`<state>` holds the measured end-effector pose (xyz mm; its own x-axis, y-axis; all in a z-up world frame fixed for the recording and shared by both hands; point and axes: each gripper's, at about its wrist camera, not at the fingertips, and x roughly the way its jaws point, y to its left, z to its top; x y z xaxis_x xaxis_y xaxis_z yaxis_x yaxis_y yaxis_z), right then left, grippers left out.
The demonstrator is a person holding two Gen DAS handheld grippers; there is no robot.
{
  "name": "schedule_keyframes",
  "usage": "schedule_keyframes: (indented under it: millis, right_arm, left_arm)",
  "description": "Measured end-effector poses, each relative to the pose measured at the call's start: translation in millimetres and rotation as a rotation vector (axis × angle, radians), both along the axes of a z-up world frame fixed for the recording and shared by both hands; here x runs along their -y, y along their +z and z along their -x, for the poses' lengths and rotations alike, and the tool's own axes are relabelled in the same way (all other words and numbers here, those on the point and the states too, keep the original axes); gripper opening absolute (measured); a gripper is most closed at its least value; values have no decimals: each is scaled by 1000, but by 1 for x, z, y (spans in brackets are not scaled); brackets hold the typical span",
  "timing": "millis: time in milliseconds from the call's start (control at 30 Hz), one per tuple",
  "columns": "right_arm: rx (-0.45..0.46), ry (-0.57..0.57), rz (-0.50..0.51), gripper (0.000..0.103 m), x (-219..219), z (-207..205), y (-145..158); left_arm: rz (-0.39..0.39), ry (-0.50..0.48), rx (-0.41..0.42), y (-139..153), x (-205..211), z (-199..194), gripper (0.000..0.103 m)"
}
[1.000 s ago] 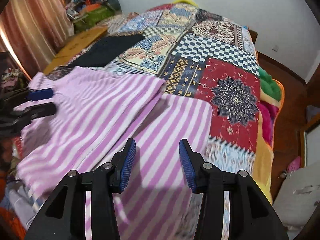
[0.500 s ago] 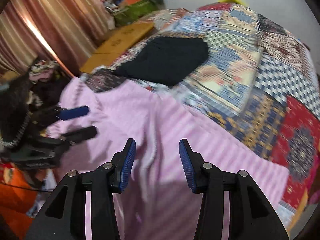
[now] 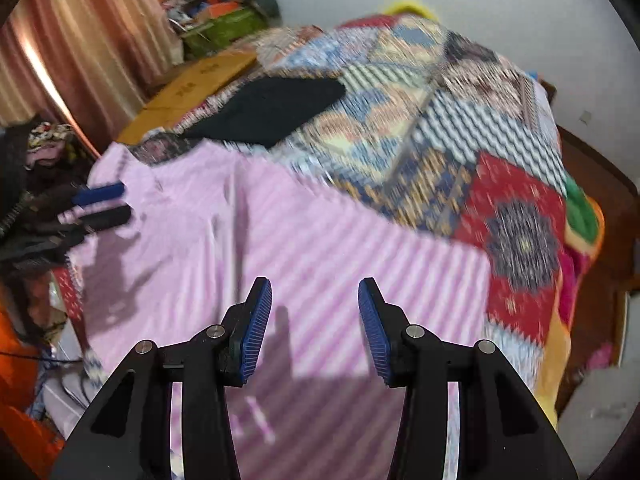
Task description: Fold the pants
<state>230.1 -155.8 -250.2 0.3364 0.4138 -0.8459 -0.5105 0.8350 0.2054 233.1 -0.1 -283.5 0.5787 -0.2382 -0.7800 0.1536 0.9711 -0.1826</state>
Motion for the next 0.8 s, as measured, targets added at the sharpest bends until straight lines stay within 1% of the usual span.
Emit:
schedule_keyframes:
  millis: [100, 133, 200, 267, 333, 400, 467, 500, 533, 600, 700, 800]
  right_arm:
    - [-42, 11, 20, 42, -2, 13, -16]
    - [-42, 25, 20, 42, -6, 21, -19]
    - [-10, 35, 17, 45, -16, 31, -16]
    - [-19, 79, -51, 45, -30, 36, -11]
    - [-27, 109, -98, 45, -43, 40, -7]
    - [-27, 155, -121, 45, -60, 46, -6]
    - [-47, 185, -148, 45, -70, 51, -7]
    - [-57, 194, -158, 45, -74, 54, -8]
    - [-70, 209, -175, 45, -76, 56, -8]
    - [-66, 211, -184, 45, -75, 61, -4]
    - [-43, 180, -182, 45, -60, 67, 5]
    - [-3, 137, -144, 46, -47, 70, 8]
  left_arm:
    - [-5, -22, 11, 7, 11, 8, 63]
    - [-7, -27, 14, 9, 14, 11, 64]
    - [-9, -32, 20, 14, 18, 15, 64]
    - [-11, -34, 28, 19, 19, 19, 64]
    - [-16, -31, 36, 23, 19, 23, 65]
    - [-18, -25, 47, 27, 16, 27, 70]
    - [-24, -12, 58, 28, 13, 30, 79]
    - [-26, -9, 60, 28, 13, 31, 81]
    - [-26, -7, 57, 26, 12, 32, 82]
    - [-30, -9, 38, 19, 11, 32, 82]
    - [-40, -11, -7, 2, 14, 31, 82]
    - [-36, -15, -48, -16, 15, 30, 82]
